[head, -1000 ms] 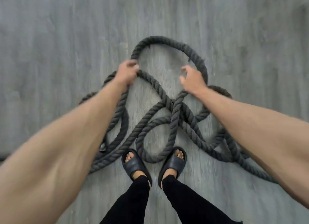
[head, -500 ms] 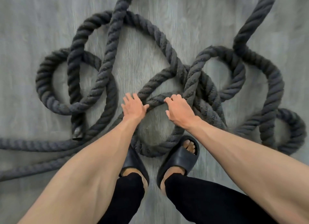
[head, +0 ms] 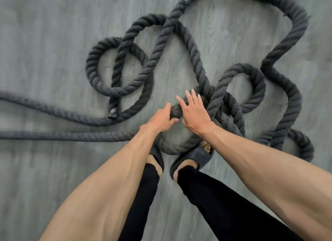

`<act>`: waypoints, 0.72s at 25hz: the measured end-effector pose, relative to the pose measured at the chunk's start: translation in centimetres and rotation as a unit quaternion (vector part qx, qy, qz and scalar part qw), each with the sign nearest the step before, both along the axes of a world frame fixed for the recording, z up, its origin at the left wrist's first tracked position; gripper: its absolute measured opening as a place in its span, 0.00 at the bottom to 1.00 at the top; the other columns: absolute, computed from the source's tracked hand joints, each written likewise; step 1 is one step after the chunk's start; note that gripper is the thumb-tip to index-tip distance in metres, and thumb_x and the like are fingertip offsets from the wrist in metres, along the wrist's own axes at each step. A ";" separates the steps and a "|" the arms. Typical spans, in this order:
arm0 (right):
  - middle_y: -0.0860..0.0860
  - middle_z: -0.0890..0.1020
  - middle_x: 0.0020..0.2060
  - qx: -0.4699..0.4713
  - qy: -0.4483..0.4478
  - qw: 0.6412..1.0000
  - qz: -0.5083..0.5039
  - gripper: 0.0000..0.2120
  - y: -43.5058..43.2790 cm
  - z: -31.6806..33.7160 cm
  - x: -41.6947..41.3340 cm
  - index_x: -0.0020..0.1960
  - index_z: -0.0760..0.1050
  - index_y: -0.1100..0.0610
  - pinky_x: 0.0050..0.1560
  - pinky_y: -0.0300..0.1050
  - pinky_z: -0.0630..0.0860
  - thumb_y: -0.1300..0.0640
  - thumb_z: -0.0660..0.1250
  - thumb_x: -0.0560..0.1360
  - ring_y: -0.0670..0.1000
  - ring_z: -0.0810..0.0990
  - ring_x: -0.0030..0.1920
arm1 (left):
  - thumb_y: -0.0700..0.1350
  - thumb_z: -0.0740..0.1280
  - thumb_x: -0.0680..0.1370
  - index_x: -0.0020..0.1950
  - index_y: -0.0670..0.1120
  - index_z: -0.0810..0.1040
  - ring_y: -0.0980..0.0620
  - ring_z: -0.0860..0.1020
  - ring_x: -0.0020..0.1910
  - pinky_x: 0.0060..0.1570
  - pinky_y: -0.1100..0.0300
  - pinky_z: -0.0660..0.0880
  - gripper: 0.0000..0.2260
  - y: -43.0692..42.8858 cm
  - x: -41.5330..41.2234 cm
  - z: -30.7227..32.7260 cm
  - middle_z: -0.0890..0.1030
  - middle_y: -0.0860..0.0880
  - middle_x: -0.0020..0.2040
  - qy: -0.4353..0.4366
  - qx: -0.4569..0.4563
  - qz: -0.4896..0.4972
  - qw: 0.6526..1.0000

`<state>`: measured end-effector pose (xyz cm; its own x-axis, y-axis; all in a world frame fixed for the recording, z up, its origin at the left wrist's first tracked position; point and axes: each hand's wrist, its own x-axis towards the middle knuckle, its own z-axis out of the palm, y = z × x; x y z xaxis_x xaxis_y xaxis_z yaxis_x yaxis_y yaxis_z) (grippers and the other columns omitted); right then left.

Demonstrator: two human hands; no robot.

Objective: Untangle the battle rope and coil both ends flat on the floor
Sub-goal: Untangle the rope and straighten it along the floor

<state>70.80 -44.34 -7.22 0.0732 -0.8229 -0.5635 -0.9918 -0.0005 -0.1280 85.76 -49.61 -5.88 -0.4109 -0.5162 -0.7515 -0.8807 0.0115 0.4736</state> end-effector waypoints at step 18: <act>0.57 0.80 0.59 0.140 -0.170 0.975 -0.040 0.20 21.2 18.7 13.7 0.64 0.71 0.58 0.67 0.54 0.67 0.50 0.69 0.77 0.58 0.77 0.61 | 0.66 0.63 0.76 0.53 0.45 0.79 0.47 0.83 0.51 0.58 0.49 0.76 0.24 15.1 20.9 22.1 0.85 0.47 0.48 -0.011 0.219 0.037 0.975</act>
<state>84.55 -23.13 11.47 0.2367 -0.6515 -0.7208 -0.8874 0.1572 -0.4335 106.65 -34.49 16.25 -0.3654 -0.1703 -0.9151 -0.8819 -0.2512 0.3989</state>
